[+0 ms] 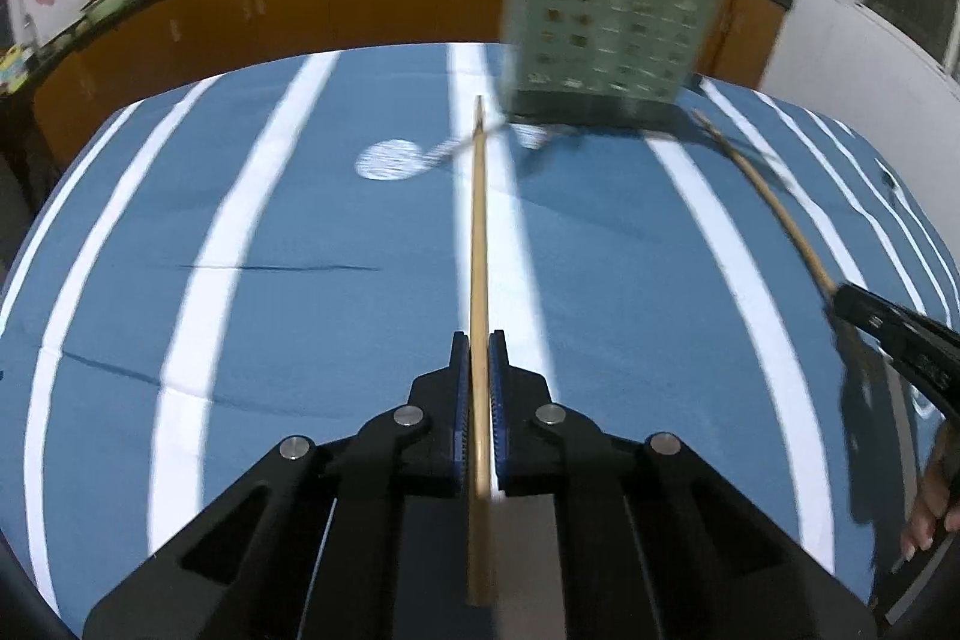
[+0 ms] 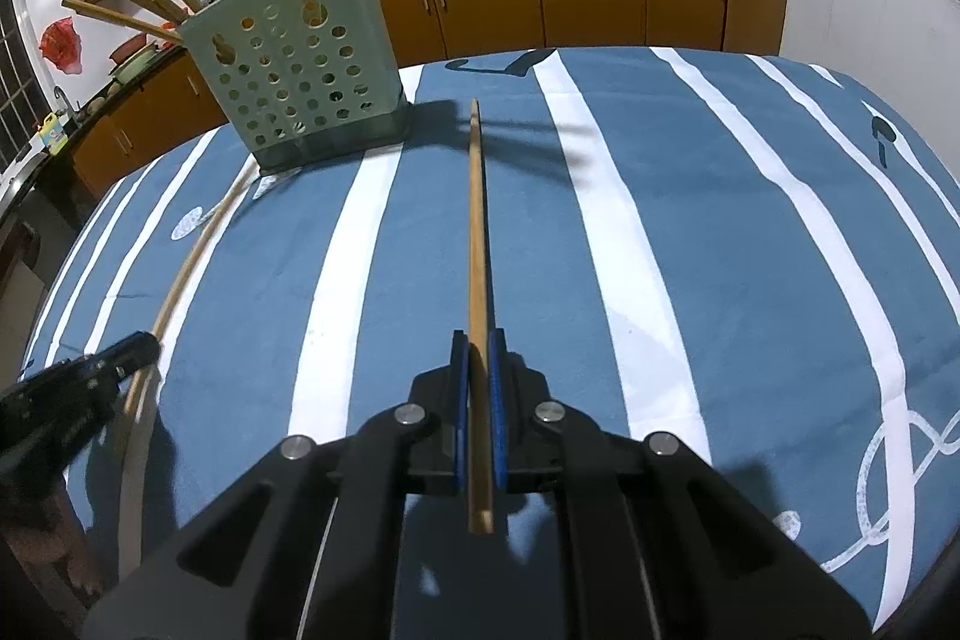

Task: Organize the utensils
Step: 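Close the right tool on a chopstick while the left tool grasps the last chopstick, then hold both chopsticks in the tools above the table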

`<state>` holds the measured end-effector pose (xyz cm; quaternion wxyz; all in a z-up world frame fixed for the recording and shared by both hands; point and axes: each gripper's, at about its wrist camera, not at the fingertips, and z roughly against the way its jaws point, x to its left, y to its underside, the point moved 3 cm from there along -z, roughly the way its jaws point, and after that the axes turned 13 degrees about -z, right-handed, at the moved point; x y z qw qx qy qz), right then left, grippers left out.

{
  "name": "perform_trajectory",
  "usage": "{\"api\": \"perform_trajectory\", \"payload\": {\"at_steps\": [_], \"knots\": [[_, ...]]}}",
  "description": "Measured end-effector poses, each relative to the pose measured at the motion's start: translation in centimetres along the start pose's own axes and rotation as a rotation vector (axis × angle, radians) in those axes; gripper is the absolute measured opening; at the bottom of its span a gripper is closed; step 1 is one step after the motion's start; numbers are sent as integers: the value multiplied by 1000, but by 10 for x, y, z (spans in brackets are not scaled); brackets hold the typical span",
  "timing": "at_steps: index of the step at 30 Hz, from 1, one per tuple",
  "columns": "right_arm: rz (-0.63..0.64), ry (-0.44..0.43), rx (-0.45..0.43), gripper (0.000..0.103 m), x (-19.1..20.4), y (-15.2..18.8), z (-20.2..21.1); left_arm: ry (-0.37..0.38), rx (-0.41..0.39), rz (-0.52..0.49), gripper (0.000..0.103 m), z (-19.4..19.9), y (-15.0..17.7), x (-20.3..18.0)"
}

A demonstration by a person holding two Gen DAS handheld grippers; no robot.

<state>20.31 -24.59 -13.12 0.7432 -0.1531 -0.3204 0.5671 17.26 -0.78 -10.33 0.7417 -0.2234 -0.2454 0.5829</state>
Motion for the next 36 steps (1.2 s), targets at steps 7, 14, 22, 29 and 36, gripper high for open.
{"api": "perform_trajectory", "payload": {"at_steps": [7, 14, 22, 29, 36], "knots": [[13, 2, -9, 8, 2, -4, -1, -29, 11, 34, 8, -7, -3, 32], [30, 7, -13, 8, 6, -6, -3, -36, 1, 22, 8, -7, -4, 30], [51, 35, -4, 8, 7, -6, -10, -37, -1, 33, 8, -7, -4, 31], [89, 70, -16, 9, 9, -3, -14, -30, -4, 41, 9, -6, -3, 31], [90, 72, -15, 9, 7, -3, -14, -20, -6, 46, 11, -6, -3, 30]]}}
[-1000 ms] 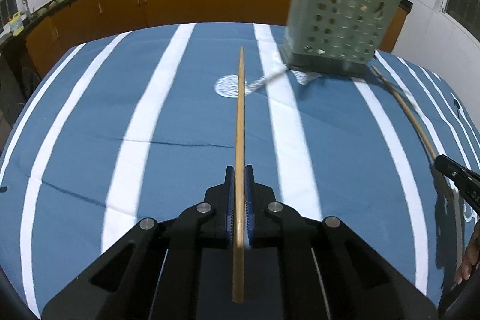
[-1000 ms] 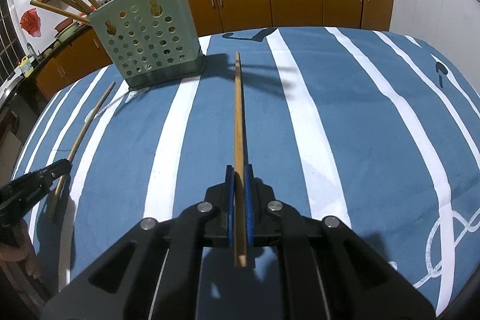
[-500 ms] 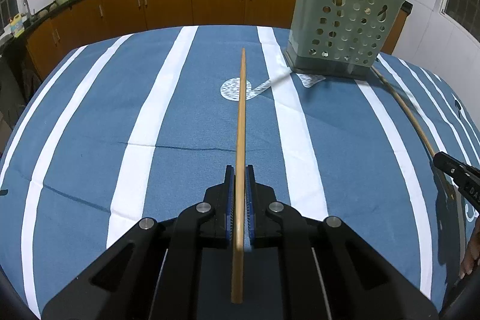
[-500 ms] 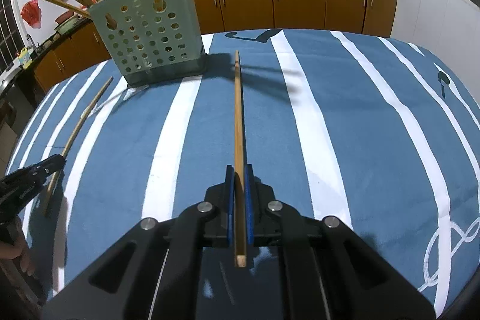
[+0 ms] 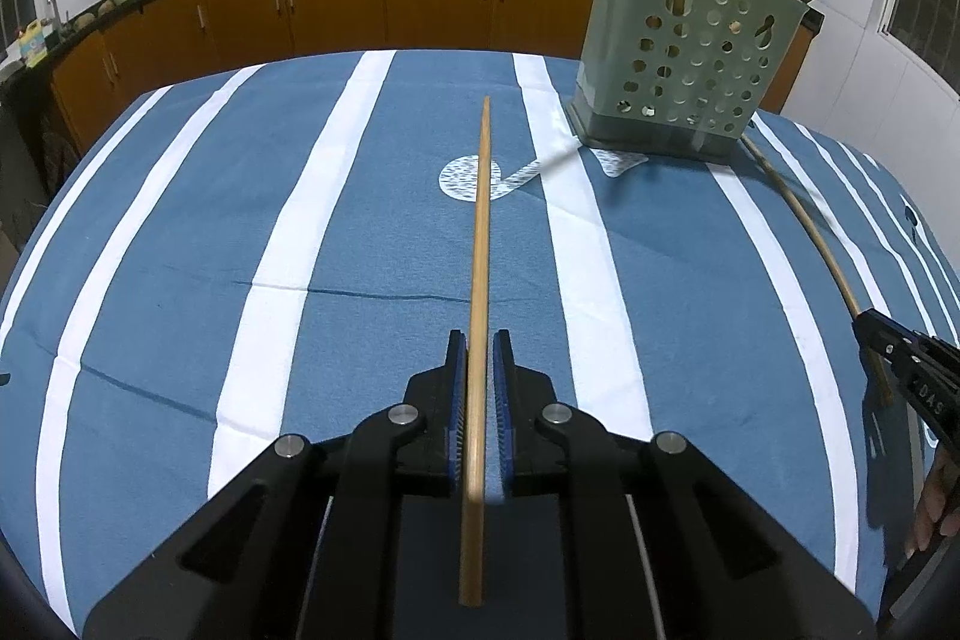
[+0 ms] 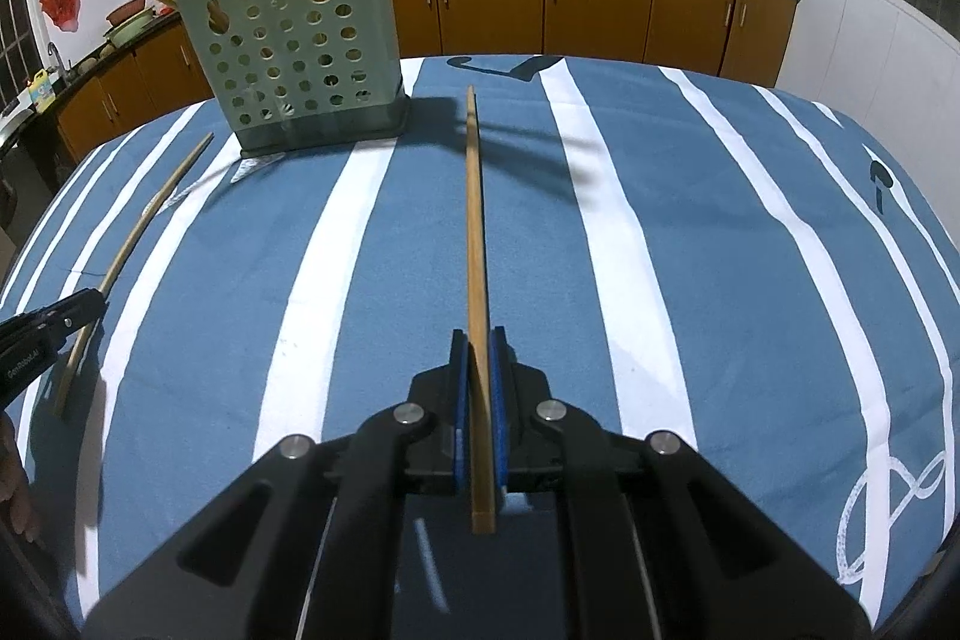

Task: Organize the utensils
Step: 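Hold both chopsticks in the tools above the table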

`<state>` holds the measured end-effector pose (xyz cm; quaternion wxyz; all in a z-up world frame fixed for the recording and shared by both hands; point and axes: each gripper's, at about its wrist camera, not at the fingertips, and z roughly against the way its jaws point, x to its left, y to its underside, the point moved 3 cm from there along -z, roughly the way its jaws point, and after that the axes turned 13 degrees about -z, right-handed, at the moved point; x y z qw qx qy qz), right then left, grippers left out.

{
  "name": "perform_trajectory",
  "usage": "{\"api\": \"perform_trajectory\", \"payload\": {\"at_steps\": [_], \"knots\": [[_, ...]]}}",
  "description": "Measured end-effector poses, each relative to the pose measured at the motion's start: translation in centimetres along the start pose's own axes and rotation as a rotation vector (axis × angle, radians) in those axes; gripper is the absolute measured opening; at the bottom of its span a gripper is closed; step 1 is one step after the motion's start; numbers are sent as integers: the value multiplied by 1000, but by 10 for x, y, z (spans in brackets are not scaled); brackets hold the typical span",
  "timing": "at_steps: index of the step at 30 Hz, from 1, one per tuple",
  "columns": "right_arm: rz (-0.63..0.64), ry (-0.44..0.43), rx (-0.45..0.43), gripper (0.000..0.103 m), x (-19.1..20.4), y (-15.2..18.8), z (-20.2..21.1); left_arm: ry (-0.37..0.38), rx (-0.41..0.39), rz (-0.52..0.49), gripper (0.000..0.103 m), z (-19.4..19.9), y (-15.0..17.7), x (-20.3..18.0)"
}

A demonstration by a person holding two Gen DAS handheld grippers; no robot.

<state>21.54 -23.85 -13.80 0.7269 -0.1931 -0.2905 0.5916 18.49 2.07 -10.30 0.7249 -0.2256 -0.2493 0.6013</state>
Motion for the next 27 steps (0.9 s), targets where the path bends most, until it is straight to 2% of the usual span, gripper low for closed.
{"api": "perform_trajectory", "payload": {"at_steps": [6, 14, 24, 27], "knots": [[-19, -2, 1, 9, -2, 0, 1, 6, -1, 4, 12, 0, -1, 0], [-39, -16, 5, 9, -3, -1, 1, 9, -1, -17, 19, -1, -2, -5], [-37, -14, 4, 9, -4, -1, 1, 16, -4, -13, 19, 0, -1, -4], [-22, -4, 3, 9, -2, -1, 1, -2, 4, -36, 19, 3, 2, -4]]}}
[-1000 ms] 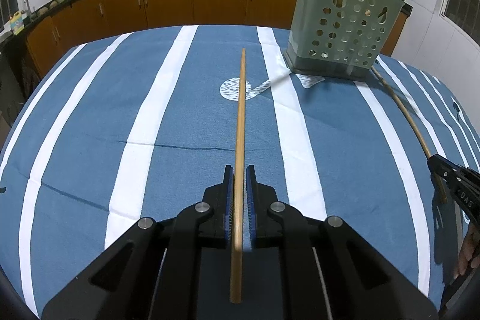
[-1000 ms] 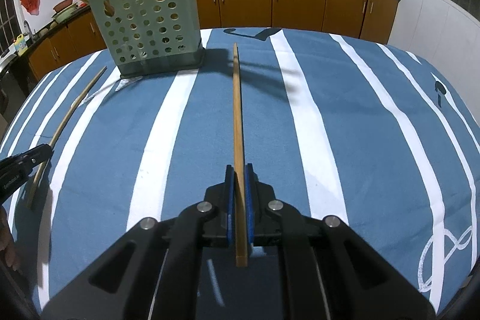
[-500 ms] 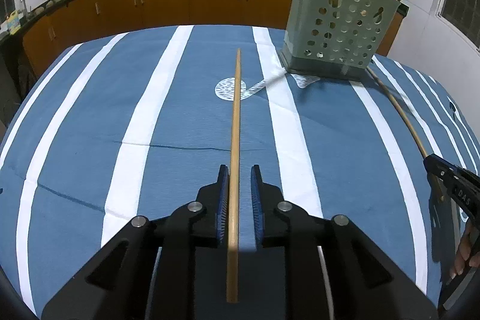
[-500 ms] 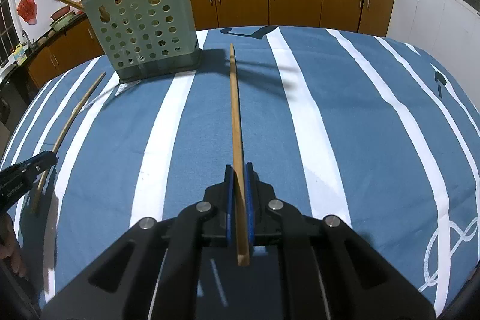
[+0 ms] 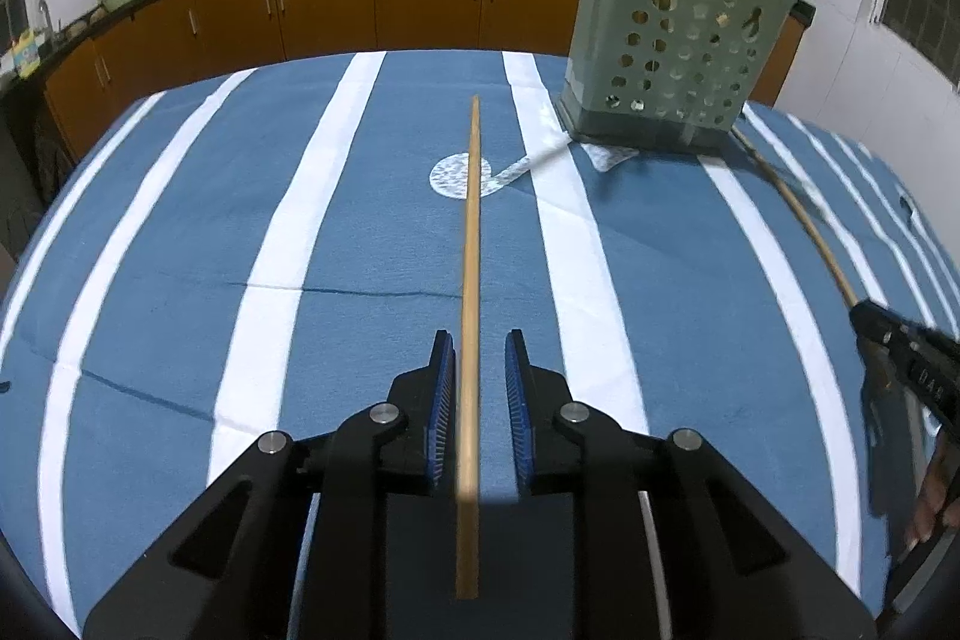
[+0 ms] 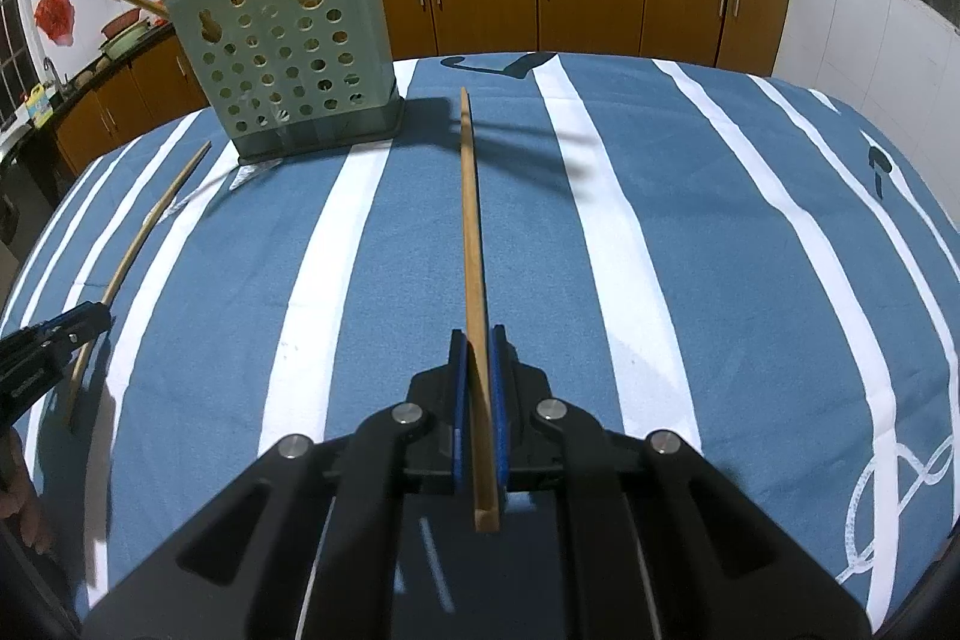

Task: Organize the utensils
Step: 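Hold both chopsticks in the tools above the table, then raise the right tool's chopstick over the holder while the left tool carries its chopstick there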

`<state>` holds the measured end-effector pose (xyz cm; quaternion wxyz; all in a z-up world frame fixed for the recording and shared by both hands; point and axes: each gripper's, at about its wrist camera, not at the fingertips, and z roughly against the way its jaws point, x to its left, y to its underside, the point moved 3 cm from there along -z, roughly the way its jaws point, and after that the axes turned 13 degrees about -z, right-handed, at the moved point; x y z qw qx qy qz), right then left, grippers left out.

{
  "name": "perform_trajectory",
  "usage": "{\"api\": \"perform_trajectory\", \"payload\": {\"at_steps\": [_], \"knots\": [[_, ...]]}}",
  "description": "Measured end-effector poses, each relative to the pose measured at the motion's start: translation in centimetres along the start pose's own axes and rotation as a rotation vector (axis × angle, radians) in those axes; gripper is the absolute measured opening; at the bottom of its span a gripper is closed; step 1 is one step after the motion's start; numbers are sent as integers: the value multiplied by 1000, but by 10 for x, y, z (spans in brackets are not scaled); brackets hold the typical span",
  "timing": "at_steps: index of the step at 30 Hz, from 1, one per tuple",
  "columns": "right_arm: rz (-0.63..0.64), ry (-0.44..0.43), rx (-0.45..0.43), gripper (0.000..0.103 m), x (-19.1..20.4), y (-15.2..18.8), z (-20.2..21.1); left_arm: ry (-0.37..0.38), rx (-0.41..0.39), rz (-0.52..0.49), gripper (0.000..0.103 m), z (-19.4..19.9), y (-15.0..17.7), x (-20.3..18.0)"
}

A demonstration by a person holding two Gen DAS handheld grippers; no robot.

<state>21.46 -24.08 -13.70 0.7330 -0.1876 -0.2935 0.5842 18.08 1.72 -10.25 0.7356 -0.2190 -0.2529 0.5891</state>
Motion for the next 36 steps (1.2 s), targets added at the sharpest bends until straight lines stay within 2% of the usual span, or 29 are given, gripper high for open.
{"api": "perform_trajectory", "payload": {"at_steps": [10, 14, 18, 22, 29, 36], "knots": [[9, 8, -1, 9, 1, 1, 0, 2, -3, 11, 19, 4, 6, 8], [5, 1, -1, 8, 1, 1, 0, -5, 1, -1, 8, 4, 6, 9], [-17, -16, -5, 8, -3, 0, 6, 0, -1, -25, 7, 7, 5, 9], [-38, -35, -72, 8, -6, -13, 28, 6, -70, -26, 7, 28, -6, 12], [-56, -85, -243, 8, -5, -50, 84, 11, -228, 7, 7, 75, -40, 24], [-52, -110, -345, 8, -1, -72, 117, 10, -317, 49, 7, 97, -66, 36]]}}
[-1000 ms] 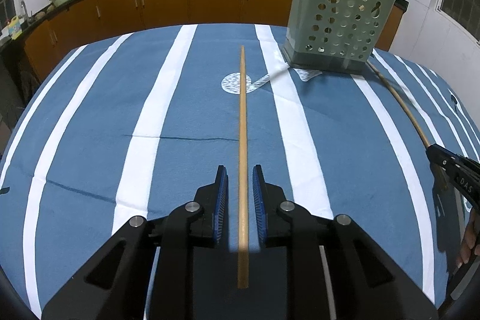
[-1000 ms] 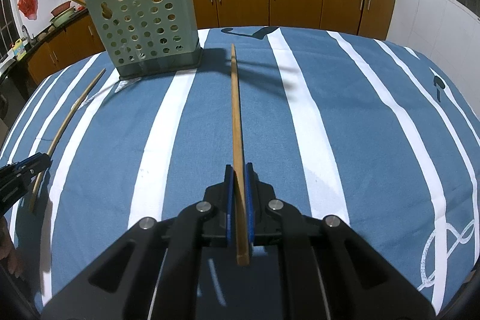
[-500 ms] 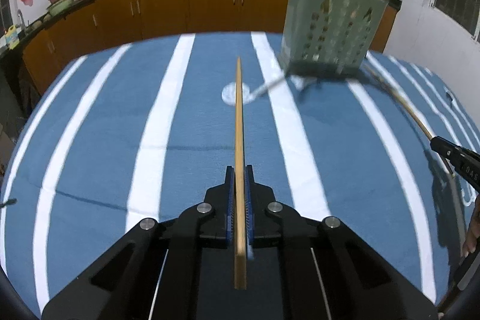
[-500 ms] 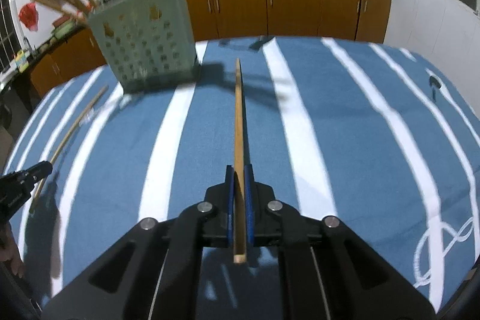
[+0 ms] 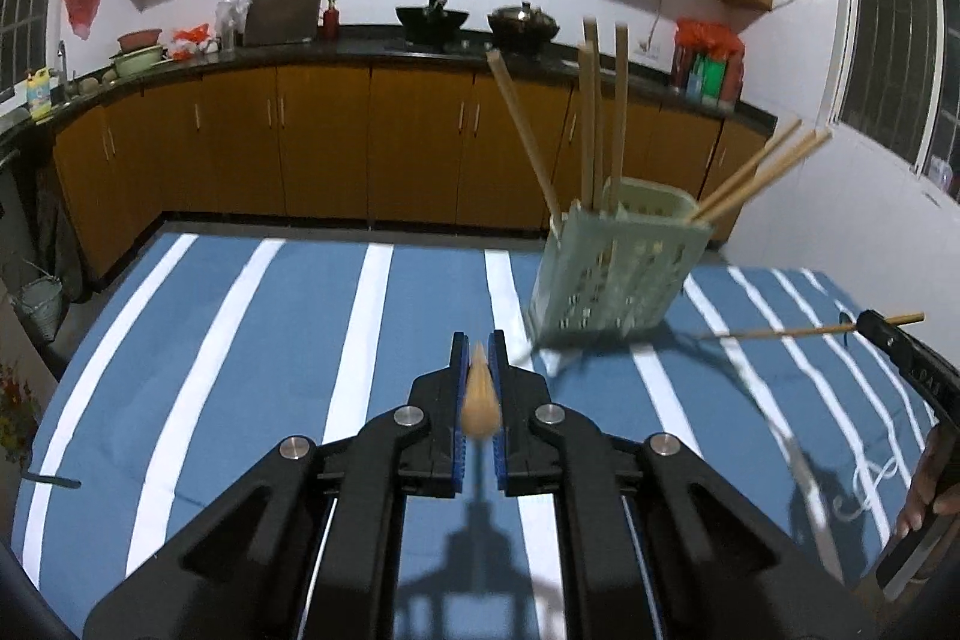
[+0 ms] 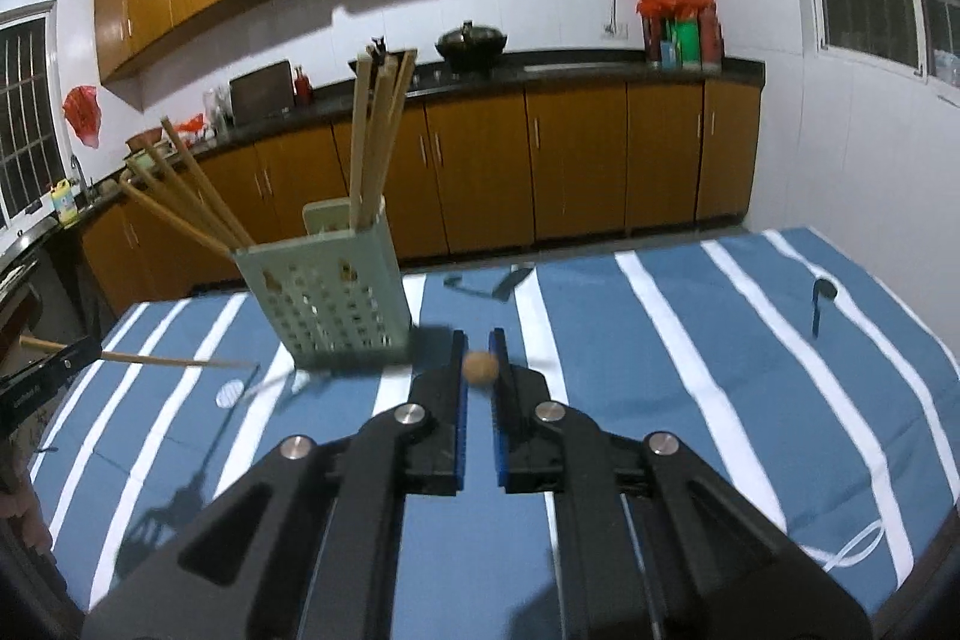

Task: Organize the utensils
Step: 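Raise the right tool's chopstick over the holder while the left tool carries its chopstick there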

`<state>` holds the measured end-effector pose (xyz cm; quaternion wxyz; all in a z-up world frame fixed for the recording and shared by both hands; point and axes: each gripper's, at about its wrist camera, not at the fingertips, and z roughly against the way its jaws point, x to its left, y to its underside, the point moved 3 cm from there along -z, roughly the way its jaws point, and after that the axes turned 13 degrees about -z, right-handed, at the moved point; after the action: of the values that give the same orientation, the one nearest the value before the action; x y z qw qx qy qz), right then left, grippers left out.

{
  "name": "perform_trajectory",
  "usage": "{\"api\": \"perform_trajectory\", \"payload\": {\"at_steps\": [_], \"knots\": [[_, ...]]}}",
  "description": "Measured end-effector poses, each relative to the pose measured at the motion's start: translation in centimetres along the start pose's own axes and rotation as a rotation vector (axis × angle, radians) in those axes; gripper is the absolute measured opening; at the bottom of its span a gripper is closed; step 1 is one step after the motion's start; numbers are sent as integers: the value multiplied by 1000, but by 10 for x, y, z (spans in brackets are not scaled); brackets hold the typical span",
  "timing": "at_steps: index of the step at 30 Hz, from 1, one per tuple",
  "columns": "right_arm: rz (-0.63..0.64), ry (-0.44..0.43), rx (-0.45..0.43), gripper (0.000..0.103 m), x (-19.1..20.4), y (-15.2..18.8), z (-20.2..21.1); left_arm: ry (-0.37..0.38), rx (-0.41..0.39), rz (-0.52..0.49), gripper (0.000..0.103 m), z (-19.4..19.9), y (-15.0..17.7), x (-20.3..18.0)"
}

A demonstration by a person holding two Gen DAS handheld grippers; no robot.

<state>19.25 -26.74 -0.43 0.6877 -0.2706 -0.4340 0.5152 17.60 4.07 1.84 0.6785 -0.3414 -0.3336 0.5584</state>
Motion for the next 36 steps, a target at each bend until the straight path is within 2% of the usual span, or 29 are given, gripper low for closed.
{"api": "perform_trajectory", "payload": {"at_steps": [3, 7, 14, 21, 28, 31, 36], "knots": [[4, -18, -25, 8, 4, -16, 4, 3, -26, 0, 7, 3, -15, 1], [10, -54, -79, 8, 13, -40, 17, 4, -99, -28, 7, 14, -44, -4], [18, -161, -151, 8, 34, -77, 47, 27, -199, -70, 7, 32, -80, -21], [44, -262, -215, 8, 61, -104, 74, 60, -306, -45, 7, 48, -114, -33], [61, -284, -220, 8, 84, -120, 57, 46, -426, -5, 7, 50, -150, -41], [60, -280, -204, 8, 90, -120, 43, 24, -439, -13, 7, 40, -151, -45], [64, -255, -160, 8, 95, -115, 15, 24, -383, -8, 7, 8, -139, -47]]}}
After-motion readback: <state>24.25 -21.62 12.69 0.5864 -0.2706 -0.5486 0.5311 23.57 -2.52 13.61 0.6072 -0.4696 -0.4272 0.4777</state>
